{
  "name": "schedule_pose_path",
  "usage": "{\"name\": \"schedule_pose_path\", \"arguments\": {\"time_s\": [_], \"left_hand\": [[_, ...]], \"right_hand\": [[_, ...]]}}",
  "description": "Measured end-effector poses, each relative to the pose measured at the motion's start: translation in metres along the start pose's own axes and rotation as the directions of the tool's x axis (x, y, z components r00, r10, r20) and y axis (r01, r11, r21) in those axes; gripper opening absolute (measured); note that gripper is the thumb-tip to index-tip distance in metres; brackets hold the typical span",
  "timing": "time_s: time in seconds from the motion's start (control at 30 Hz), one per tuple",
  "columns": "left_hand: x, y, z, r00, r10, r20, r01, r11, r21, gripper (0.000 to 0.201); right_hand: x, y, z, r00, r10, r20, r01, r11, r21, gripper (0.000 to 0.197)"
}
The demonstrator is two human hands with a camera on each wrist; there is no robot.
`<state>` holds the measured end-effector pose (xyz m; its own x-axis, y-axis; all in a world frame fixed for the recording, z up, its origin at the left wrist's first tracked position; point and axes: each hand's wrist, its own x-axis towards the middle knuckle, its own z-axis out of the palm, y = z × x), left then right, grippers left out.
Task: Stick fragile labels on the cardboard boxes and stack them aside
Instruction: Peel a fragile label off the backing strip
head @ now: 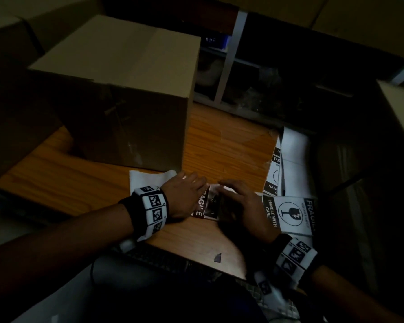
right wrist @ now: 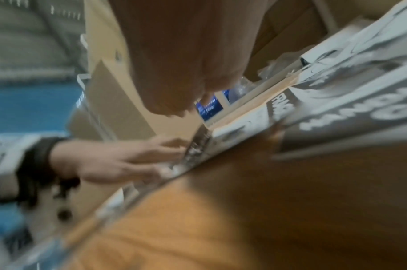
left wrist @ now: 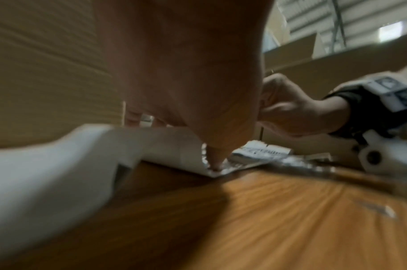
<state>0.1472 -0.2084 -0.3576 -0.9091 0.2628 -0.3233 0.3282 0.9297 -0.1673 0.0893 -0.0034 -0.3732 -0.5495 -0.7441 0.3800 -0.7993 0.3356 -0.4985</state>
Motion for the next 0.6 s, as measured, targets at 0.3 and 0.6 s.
{"name": "schedule_pose_path", "arguments": {"time_s": [0.3, 0.6], "left_hand": [[-0.006, -0.004, -0.002, 0.997, -0.004, -0.083, 0.001, 0.999, -0.042, 0.071], [-0.004, -0.004, -0.007, 0.998, -0.004, 0.060, 0.003, 1.000, 0.023, 0.101]], "right_hand": [[0.031, 0.003, 0.019, 0.905, -0.195, 0.378, 0.284, 0.939, -0.195, 0.014], [0.034, 0.002, 0.023, 0.866, -0.265, 0.424, 0.378, 0.902, -0.208, 0.030]]}}
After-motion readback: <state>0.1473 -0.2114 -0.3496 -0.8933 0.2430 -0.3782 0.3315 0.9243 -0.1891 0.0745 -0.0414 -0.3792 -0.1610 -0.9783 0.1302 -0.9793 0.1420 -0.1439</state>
